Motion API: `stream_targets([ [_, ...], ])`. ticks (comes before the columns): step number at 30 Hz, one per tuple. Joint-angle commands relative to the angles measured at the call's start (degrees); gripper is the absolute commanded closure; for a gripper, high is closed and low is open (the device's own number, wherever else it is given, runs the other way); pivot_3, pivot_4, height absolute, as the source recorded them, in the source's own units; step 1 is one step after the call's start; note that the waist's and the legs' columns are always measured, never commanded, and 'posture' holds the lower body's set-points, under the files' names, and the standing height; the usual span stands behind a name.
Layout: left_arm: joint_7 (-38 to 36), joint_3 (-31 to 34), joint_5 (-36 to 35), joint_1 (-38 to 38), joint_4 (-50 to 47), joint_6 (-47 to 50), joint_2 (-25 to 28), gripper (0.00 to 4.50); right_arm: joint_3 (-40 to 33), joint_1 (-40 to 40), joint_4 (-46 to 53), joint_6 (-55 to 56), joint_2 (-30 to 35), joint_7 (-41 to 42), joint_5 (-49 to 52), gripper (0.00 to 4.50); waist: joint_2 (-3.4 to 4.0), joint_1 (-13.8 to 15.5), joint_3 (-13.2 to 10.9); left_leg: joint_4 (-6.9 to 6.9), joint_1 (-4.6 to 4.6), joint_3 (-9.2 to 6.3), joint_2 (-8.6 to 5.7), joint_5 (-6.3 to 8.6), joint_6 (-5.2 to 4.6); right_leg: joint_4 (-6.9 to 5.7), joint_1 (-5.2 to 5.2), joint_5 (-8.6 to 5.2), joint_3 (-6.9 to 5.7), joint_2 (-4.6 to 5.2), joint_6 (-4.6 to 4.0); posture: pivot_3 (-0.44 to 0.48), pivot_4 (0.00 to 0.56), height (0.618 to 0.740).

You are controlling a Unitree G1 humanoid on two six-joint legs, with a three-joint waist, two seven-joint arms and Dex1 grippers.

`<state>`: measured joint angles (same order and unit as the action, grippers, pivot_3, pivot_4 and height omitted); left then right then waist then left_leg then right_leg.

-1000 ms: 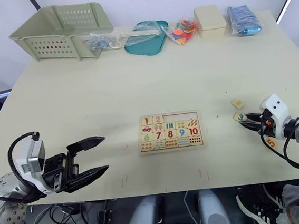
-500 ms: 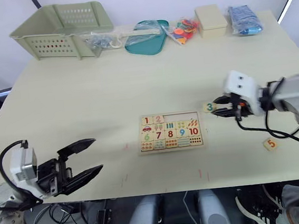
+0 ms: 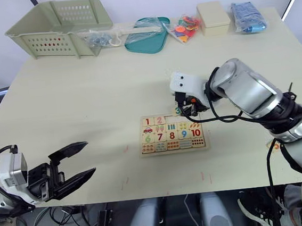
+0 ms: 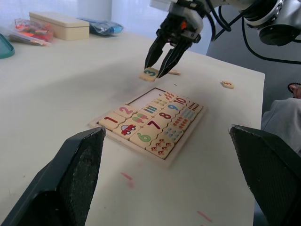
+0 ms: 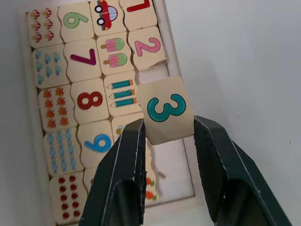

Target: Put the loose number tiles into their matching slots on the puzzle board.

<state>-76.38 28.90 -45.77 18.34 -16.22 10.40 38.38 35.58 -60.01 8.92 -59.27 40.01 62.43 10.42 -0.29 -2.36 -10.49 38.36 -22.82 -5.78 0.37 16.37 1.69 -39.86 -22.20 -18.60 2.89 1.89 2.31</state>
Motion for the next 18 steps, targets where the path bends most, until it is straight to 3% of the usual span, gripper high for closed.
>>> stream_targets([
  [1,-0.27,2.35,-1.26,0.28,0.11,-0.36,0.54,0.0,0.31,-1.86,0.09,-0.26,-1.33,-0.06,-0.89,3.53,0.0,0.0,0.0,0.0,0.0,-0.01,-0.02,0.0,0.0,0.0,0.0,0.0,-0.06,0.03,0.0,0.0,0.15,0.74],
  [18,1.16,2.77,-1.2,0.23,-0.11,-0.16,0.75,0.0,3.73,-1.3,-3.73,-1.58,-7.22,-1.76,-3.82,3.53,0.0,-0.17,0.0,0.0,0.03,-0.06,-0.02,0.01,-0.03,-0.06,-0.01,0.02,-0.26,0.07,-0.03,0.0,0.15,0.74],
])
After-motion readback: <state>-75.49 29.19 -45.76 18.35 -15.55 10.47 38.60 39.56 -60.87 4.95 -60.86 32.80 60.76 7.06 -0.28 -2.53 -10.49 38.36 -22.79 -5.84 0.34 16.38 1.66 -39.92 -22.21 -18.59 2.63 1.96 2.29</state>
